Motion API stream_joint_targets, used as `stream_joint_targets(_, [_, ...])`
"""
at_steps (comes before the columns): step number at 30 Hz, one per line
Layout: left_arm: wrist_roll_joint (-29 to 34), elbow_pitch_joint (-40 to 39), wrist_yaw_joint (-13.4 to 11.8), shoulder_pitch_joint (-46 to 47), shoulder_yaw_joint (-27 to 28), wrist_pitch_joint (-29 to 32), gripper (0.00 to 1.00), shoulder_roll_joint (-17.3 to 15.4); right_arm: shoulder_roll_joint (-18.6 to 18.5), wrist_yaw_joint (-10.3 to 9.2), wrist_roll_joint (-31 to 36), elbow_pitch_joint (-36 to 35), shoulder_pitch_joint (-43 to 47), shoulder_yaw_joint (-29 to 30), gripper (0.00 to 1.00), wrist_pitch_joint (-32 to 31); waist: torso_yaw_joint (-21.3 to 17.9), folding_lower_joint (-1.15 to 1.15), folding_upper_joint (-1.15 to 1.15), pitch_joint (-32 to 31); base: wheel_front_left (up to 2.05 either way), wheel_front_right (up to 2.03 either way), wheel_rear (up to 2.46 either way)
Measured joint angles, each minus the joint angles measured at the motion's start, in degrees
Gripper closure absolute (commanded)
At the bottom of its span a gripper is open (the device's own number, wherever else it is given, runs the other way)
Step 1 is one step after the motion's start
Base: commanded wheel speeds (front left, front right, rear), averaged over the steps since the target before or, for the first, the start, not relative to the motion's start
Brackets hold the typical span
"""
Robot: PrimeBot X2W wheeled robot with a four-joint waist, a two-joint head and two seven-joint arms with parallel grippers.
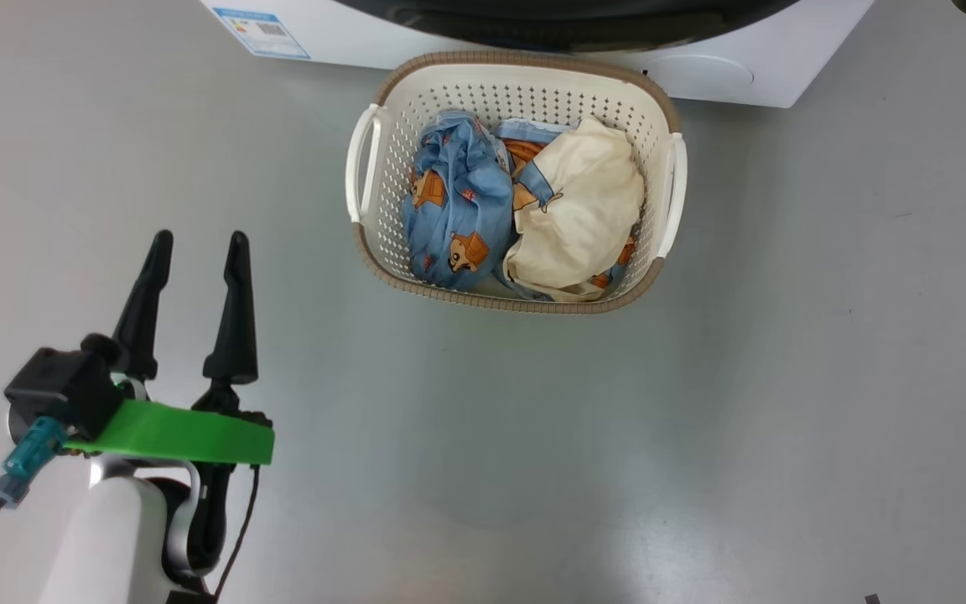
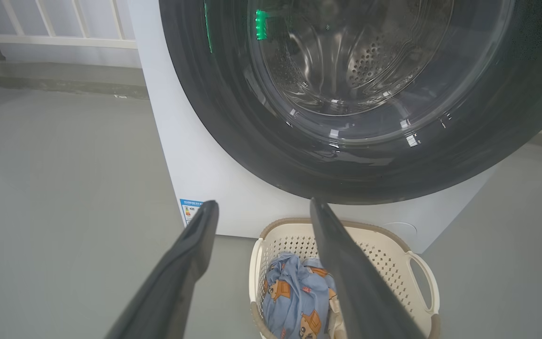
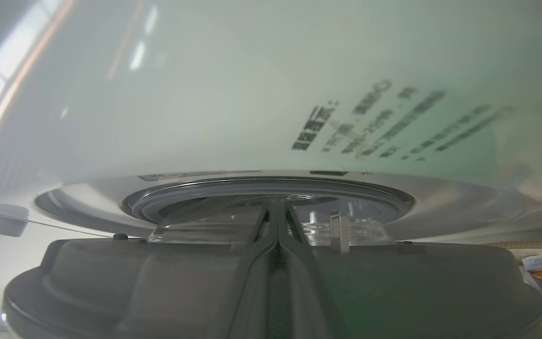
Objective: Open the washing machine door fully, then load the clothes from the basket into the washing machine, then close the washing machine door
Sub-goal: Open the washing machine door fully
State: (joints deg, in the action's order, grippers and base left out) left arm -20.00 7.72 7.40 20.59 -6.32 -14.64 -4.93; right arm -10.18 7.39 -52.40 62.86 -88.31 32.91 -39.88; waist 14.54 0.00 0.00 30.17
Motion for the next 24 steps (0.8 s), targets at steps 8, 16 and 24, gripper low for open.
stream_joint_targets(8, [0.0,-0.4,0.0,0.0,0.0,0.0,0.00,0.0,0.1,0.00,0.5,-1.5,1.1,0.3,1.00,-8.0,-0.5,0.00,0.00,-0.7,0.00,0.00,0.00])
stream_joint_targets(16, [0.0,-0.7,0.0,-0.1,0.0,0.0,0.00,-0.3,1.2,0.00,0.9,-2.4,4.6,1.3,1.00,-17.5,-0.8,0.00,0.00,-2.6,0.00,0.00,0.00])
stream_joint_targets(24, [0.2,-1.2,0.0,-0.4,0.0,0.0,0.00,-0.6,3.9,0.00,3.5,-6.4,9.0,2.4,1.00,-24.7,-0.9,0.00,0.00,-4.2,0.00,0.00,0.00])
